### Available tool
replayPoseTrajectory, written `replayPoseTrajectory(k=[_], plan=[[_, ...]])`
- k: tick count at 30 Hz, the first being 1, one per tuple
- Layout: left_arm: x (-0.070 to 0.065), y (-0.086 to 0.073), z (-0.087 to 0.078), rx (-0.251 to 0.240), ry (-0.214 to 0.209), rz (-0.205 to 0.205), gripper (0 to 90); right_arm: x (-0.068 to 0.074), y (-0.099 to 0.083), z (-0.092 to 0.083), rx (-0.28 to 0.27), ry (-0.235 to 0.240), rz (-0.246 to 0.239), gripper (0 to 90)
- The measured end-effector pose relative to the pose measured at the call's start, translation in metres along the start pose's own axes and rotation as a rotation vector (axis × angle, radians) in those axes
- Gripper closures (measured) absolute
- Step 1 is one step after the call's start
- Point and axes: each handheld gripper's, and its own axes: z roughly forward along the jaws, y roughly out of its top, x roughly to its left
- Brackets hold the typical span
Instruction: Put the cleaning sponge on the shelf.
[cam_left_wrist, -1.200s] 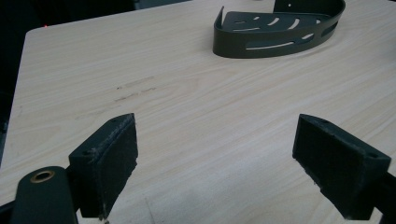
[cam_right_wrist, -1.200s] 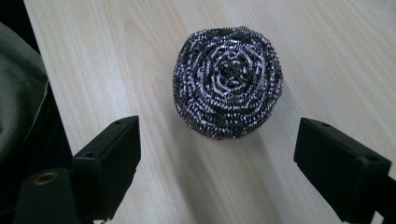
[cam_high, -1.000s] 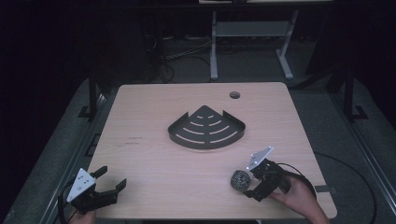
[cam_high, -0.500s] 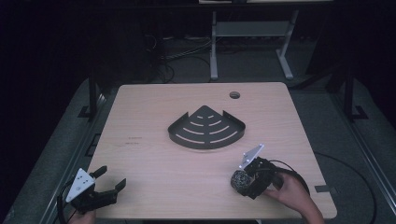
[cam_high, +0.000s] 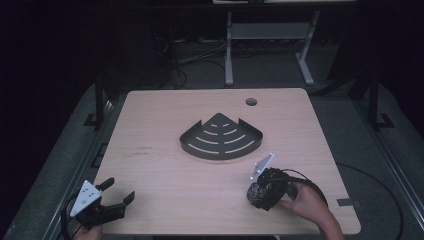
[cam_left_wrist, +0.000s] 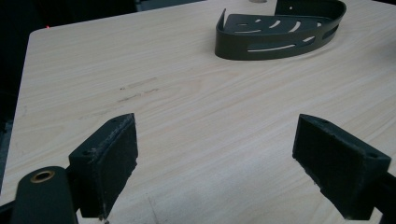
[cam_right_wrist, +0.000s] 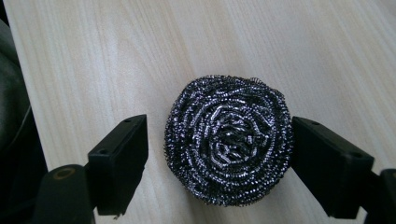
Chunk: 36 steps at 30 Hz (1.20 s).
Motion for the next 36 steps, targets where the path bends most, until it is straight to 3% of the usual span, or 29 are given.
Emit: replayPoseTrajectory(k=[10,19,36], plan=[[0.002,-0.001,-0.002,-0.004,0.001,-0.006,13.3,-0.001,0.001,0.003,0.023,-0.004,-0.018,31.9],[0.001,0.000,-0.002,-0.012,0.001,-0.011,13.3,-0.001,0.004,0.000,0.040,-0.023,-0.039,33.6],[0.002,-0.001,-0.003,-0.010,0.007,-0.007,13.3,-0.015,0.022,-0.015,0.010,0.021,-0.059,33.7]])
